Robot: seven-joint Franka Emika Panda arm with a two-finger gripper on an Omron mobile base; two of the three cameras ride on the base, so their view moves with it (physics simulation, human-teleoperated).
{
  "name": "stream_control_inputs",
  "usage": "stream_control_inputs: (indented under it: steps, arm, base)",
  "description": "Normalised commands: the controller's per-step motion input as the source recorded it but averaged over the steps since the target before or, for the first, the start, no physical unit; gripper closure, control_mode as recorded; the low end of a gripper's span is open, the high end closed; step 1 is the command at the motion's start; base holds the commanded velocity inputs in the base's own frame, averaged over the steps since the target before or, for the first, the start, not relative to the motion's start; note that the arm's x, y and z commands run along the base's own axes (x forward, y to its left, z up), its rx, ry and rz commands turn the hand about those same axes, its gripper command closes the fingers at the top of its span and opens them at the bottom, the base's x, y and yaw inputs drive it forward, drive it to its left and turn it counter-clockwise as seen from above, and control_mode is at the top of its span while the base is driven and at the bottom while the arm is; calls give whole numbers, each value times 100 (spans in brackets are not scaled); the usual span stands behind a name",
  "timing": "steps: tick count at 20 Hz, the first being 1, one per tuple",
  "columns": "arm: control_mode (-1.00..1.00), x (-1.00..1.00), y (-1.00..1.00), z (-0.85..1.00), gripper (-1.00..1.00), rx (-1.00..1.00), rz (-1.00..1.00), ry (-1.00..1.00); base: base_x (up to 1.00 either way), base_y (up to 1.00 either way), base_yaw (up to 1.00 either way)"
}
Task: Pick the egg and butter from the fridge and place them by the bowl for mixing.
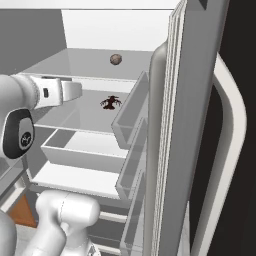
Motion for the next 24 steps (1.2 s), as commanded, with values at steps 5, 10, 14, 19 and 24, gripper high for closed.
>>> stream_control_inputs:
  steps: [5,10,14,19,24]
  arm:
    - [-100,13,-2,30,-100,6,-8,8]
    - [-100,33,-4,10,-100,1,-3,14]
    - [-100,42,-8,-3,-100,0,0,4]
    - [-100,39,-4,-20,-100,0,0,-5]
    - [-100,47,-3,-11,-100,1,0,0]
  base:
    - [0,0,0]
    - [0,0,0]
    - [0,0,0]
    - [0,0,0]
    - [0,0,0]
